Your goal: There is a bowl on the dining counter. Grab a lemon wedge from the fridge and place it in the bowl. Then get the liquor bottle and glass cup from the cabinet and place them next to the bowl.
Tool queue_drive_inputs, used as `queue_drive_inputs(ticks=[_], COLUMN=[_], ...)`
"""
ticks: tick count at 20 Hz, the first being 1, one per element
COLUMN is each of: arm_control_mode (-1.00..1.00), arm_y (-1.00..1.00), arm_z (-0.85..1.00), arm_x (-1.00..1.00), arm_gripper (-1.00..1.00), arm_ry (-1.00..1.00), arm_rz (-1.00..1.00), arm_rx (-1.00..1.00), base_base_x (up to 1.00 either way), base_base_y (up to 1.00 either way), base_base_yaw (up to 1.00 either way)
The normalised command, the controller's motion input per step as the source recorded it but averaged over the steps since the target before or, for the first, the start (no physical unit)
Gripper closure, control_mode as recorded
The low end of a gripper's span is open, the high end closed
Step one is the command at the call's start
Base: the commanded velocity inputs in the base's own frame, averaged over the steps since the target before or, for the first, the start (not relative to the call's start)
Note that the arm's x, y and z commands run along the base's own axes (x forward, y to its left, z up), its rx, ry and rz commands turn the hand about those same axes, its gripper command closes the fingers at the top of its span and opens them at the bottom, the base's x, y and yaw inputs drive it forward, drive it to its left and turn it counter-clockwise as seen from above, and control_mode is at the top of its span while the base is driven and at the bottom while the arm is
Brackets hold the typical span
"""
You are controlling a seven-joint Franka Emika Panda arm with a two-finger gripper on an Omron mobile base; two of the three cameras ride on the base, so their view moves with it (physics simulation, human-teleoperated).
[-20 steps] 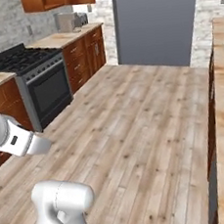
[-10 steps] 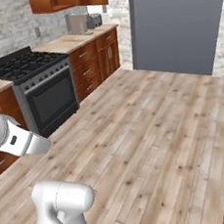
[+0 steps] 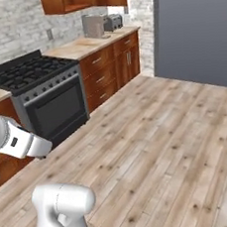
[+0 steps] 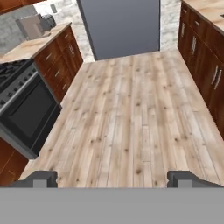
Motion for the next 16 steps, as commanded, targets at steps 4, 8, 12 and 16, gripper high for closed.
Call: queue_drive_inputs(ticks=[4,8,12,16], arm_control_mode=[1.0,1.0,1.0,1.0], arm_y=[0.0,0.0,0.0,0.0], arm_z=[0.0,0.0,0.0,0.0], arm_x=[0.0,0.0,0.0,0.0], arm_gripper=[-1.0,-1.0,-1.0,-1.0], arm_ry=[0.0,0.0,0.0,0.0], arm_rz=[0.0,0.0,0.0,0.0], arm_rx=[0.0,0.0,0.0,0.0], base_base_x=[1.0,1.0,1.0,1.0], base_base_y=[0.0,0.0,0.0,0.0], base_base_yaw=[0.24,0.25,0.27,0.27])
